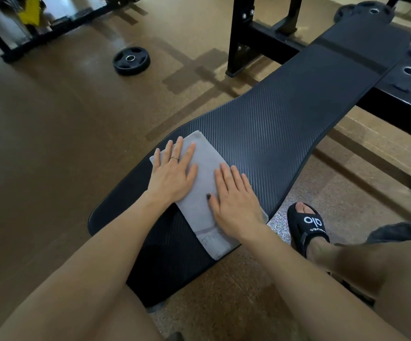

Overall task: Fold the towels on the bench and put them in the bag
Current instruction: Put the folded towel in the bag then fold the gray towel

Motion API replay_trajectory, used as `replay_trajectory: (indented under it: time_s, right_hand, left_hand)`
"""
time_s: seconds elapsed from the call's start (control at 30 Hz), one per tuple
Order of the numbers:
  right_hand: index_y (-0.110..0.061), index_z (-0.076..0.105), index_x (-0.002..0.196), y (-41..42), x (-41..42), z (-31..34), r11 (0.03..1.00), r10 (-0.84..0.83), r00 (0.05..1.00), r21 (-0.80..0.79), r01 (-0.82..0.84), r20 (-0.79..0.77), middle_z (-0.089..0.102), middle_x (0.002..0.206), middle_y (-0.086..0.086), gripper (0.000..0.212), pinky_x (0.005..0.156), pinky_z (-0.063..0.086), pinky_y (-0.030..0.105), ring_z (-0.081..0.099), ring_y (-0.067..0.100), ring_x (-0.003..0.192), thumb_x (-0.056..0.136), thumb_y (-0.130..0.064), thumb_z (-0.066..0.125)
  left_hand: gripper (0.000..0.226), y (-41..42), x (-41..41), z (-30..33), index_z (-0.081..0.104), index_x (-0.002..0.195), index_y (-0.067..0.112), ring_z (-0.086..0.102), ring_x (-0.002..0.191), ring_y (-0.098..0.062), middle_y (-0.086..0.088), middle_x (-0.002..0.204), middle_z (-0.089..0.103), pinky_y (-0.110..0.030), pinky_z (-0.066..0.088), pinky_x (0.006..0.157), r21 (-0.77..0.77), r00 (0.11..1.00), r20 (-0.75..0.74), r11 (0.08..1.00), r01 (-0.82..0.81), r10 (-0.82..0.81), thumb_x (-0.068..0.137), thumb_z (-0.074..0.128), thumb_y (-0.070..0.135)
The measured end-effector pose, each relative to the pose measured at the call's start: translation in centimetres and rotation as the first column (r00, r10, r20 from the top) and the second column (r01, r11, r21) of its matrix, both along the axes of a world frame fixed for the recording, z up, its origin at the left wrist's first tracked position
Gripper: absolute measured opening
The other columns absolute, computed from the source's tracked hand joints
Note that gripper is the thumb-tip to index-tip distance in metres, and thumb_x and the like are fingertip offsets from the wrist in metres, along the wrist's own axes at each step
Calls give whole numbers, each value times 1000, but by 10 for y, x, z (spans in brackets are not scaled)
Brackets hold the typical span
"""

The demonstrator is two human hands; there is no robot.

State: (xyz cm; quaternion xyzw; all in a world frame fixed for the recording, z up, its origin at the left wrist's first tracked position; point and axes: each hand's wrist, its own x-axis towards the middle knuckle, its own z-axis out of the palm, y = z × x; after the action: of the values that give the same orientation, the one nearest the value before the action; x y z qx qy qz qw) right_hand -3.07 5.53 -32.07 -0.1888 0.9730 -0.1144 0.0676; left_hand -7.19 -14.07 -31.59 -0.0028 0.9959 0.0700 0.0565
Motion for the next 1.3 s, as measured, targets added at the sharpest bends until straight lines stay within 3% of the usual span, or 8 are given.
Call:
replay_trajectory:
  time_s: [0.1, 0.23, 0.47, 0.73, 0.93, 1.03, 1.2, 1.3]
  right_hand:
    - [-4, 31, 157, -11, -1, 3, 1000, -2, 996, -27, 0, -87, 27, 164, 16, 73, 126, 15, 48, 21, 30, 154, 100, -49, 24]
    - [-10, 21, 161, -4, -5, -3, 1000, 20, 998, -6, -20, -54, 17, 169, 9, 74, 127, 10, 44, 14, 28, 156, 101, -54, 21]
    - [-3, 13, 161, -5, -7, -6, 998, -46, 999, -35, 46, -17, 9, 169, 14, 83, 128, 7, 39, 10, 26, 156, 99, -59, 17]
    - [-6, 19, 160, -9, -21, 16, 998, 34, 996, -56, -38, -83, 13, 168, 14, 75, 126, 17, 41, 17, 28, 155, 103, -53, 29]
    - [-17, 4, 163, 1, -23, 2, 991, 133, 991, 21, -133, 22, -3, 171, 1, 68, 128, -1, 40, -4, 21, 157, 106, -52, 18]
    - [-12, 10, 163, 10, -20, 8, 994, 101, 995, -52, -101, 2, 4, 170, 6, 70, 128, 5, 38, 2, 20, 157, 105, -51, 19]
    - [-13, 25, 160, 75, 23, 22, 932, 273, 959, -229, -282, -68, 24, 167, 2, 66, 125, 23, 41, 18, 14, 155, 99, -36, 32]
    - [-19, 24, 161, 113, 45, 23, 869, 477, 877, -120, -481, -56, 19, 168, -2, 72, 127, 15, 38, 9, 10, 156, 97, -42, 45]
  left_hand:
    - [64, 2, -3, -1, 7, 164, 29, -4, 157, -29, -6, 171, -2, -55, -5, 125, -12, 1000, 5, 1000, 8, -8, 106, 21, 51]
    - [65, 0, -1, 4, 7, 163, 30, -4, 157, -29, -7, 171, -2, -57, -3, 124, 7, 1000, -1, 1000, -10, 10, 105, 23, 53]
    - [68, -5, 23, 20, 5, 163, 23, 0, 156, -31, -16, 170, -1, -51, 1, 126, 140, 966, -92, 963, -229, 243, 106, 31, 48]
    - [71, -1, 35, -2, 5, 164, 27, -8, 157, -29, -10, 171, -7, -53, 1, 126, 69, 987, -6, 984, -162, 163, 102, 20, 59]
    - [79, 5, 31, -9, 9, 164, 27, -1, 157, -30, -11, 171, 2, -54, 4, 126, 4, 993, -51, 994, -110, 110, 94, 8, 65]
    - [78, 8, 33, -2, 8, 164, 24, -2, 157, -32, -15, 170, 1, -54, -1, 126, -58, 995, -47, 994, -91, 89, 97, 9, 66]
    - [80, 47, 76, 42, 37, 150, 16, 31, 143, -35, -17, 156, 32, -43, 19, 119, 25, 974, -31, 974, 225, -224, 93, 22, 70]
    - [79, 61, 126, 52, 49, 122, 13, 45, 116, -26, -6, 126, 46, -39, 37, 103, -42, 907, -5, 907, 420, -420, 85, 35, 82]
